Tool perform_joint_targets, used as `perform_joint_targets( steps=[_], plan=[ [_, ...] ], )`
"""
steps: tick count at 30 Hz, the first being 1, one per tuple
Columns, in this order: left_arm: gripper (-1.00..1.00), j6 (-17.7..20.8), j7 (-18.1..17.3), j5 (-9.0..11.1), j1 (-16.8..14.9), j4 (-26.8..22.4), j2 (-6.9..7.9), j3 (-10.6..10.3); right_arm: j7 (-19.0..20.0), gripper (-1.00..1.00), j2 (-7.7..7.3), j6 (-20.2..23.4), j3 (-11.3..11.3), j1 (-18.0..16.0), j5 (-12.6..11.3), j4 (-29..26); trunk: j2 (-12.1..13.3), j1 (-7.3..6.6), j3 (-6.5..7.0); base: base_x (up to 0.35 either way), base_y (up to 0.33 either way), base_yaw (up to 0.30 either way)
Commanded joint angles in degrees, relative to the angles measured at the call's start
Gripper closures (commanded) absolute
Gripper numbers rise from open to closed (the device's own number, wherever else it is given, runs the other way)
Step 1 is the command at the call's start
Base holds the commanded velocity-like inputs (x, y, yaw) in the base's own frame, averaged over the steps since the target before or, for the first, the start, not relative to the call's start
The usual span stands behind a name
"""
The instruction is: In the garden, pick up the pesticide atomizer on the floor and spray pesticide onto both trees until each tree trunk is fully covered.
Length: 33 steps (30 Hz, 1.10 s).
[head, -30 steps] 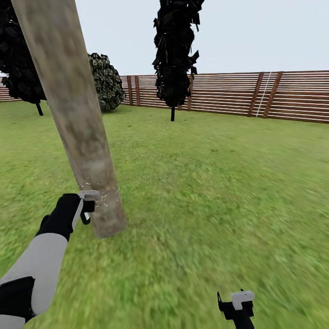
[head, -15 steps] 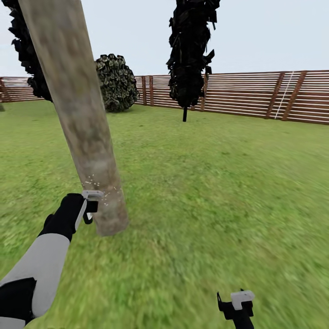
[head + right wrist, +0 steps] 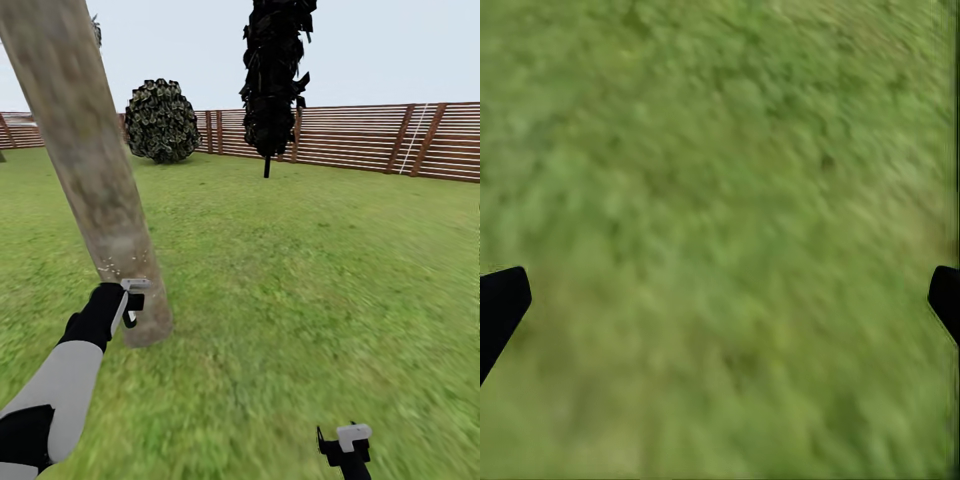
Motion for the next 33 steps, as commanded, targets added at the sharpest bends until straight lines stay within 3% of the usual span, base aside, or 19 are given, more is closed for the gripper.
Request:
perform_joint_targets(
  steps=[1, 5, 8, 10, 13, 17, 21, 23, 26, 27, 28, 33],
  plan=[
    [1.00, 0.25, -0.14, -0.32, -0.04, -0.07, -0.01, 0.09, -0.37, -1.00, 0.01, -0.14, -0.23, -0.05, 0.61, 0.09, -0.02, -0.01, -0.05, 0.011, -0.275, 0.000],
    [1.00, 0.25, -0.14, -0.55, 0.07, 0.07, 0.92, 0.52, -0.36, -1.00, 0.00, -0.14, -0.23, -0.05, 0.61, 0.09, -0.02, -0.01, -0.05, -0.031, -0.275, 0.000],
    [1.00, 0.08, -0.14, -0.41, 1.56, 0.20, 4.37, 0.61, -0.36, -1.00, 0.08, -0.14, -0.23, -0.05, 0.61, 0.09, -0.02, -0.01, -0.05, -0.022, -0.275, 0.000],
    [1.00, -0.04, -0.08, -0.32, 1.79, 0.26, 5.12, 0.55, -0.37, -1.00, 0.09, -0.14, -0.23, -0.05, 0.61, 0.09, -0.02, -0.01, -0.05, 0.035, -0.275, 0.114],
    [1.00, -0.12, -0.03, -0.09, 1.86, 0.33, 4.26, 0.26, -0.33, -1.00, 0.09, -0.14, -0.23, -0.05, 0.61, 0.09, -0.02, -0.01, -0.05, 0.115, -0.273, 0.241],
    [1.00, -0.18, -0.05, -0.35, 1.85, 0.29, 1.91, 0.23, -0.34, -1.00, 0.09, -0.14, -0.23, -0.05, 0.61, 0.09, -0.02, -0.01, -0.05, 0.149, -0.267, 0.274],
    [1.00, -0.12, -0.06, -0.36, 1.88, 0.33, 2.74, 0.60, -0.31, -1.00, 0.09, -0.14, -0.23, -0.05, 0.61, 0.09, -0.02, -0.01, -0.05, 0.154, -0.265, 0.278],
    [1.00, -0.17, -0.07, -0.28, 2.78, 0.30, 4.31, 0.68, 0.33, -1.00, -0.24, -0.14, -0.23, -0.05, 0.61, 0.09, -0.02, -0.01, -0.05, 0.154, -0.265, 0.202],
    [1.00, -0.18, -0.05, -0.33, 3.42, 0.29, 4.91, 0.63, 5.89, -1.00, -1.32, -0.14, -0.33, -0.05, 0.58, 0.01, -0.02, -0.01, -0.05, 0.155, -0.265, 0.057],
    [1.00, -0.18, 0.04, -0.28, 4.08, 0.29, 4.94, 0.58, 9.69, -1.00, -3.23, -0.14, -0.44, -0.05, 0.47, -0.06, -0.02, -0.01, -0.05, 0.146, -0.265, 0.008],
    [1.00, -0.20, 0.10, -0.31, 4.33, 0.30, 4.76, 0.49, 10.69, -1.00, -3.92, -0.14, -0.48, -0.05, 0.42, -0.07, -0.02, -0.01, -0.05, 0.112, -0.266, 0.004],
    [1.00, -0.31, 0.14, -0.02, 4.69, 1.35, 2.47, 0.31, 11.69, -1.00, -4.08, -0.14, -0.42, -0.05, 0.43, -0.02, -0.02, -0.01, -0.05, 0.027, -0.269, 0.001]
  ],
)
